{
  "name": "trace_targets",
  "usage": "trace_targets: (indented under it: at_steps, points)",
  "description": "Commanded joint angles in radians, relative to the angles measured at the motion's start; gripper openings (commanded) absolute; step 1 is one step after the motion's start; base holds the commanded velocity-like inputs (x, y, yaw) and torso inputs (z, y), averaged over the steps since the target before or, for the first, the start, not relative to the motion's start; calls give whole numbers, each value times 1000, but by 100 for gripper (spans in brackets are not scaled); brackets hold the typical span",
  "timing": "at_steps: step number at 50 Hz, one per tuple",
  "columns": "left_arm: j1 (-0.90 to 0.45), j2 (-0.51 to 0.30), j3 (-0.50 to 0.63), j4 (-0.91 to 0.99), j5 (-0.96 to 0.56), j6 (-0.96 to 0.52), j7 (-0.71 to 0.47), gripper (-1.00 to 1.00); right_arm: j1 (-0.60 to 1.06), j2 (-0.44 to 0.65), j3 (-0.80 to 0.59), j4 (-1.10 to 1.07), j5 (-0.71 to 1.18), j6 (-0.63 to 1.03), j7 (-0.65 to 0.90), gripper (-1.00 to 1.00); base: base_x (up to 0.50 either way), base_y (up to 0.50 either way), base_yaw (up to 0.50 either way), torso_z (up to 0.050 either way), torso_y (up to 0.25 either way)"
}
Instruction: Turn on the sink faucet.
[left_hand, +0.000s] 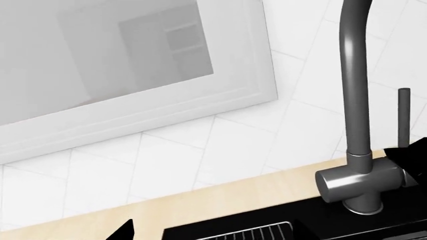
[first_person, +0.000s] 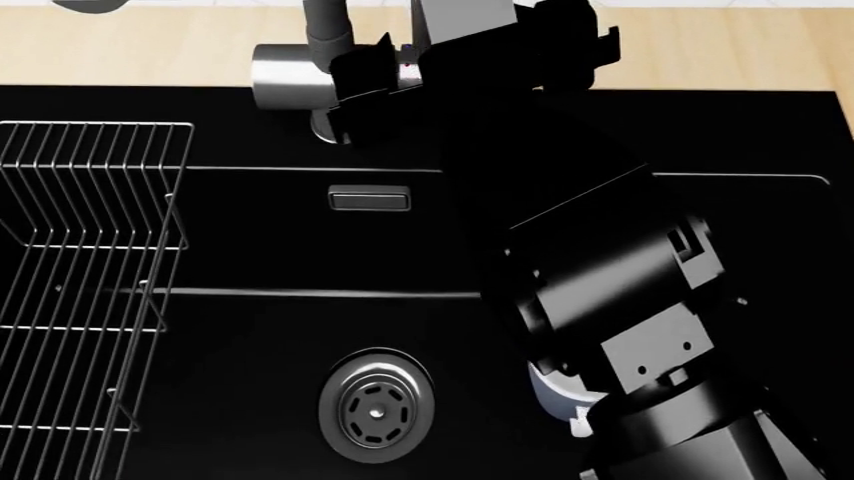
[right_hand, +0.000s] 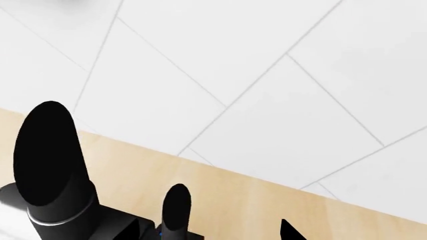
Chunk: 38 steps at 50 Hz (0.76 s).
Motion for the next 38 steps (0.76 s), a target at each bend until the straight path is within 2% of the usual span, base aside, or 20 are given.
trace_targets:
  at_steps: [1,18,22,27,32,38]
  points:
    - [23,-8,-26,0,-22,20,-9,100,-23,21,24,17,8,-29,5,100,0,0,0,0,0]
    - [73,-9,23,-15,40,77,21,100,6,79,62,24,9,-53,2,100,0,0,0,0,0]
    - [57,-15,7,-11,1,59,0,100,-26,103,103,13,28,-68,24,100,0,0,0,0,0]
    - [107,-12,21,-15,55,104,25,100,-62,132,159,-2,58,-81,49,100,0,0,0,0,0]
    - [71,-18,15,-11,7,75,-3,100,-95,153,212,-10,94,-87,67,100,0,0,0,0,0]
    - [90,-14,38,-8,38,94,4,100,-120,164,234,-64,119,-81,83,100,0,0,0,0,0]
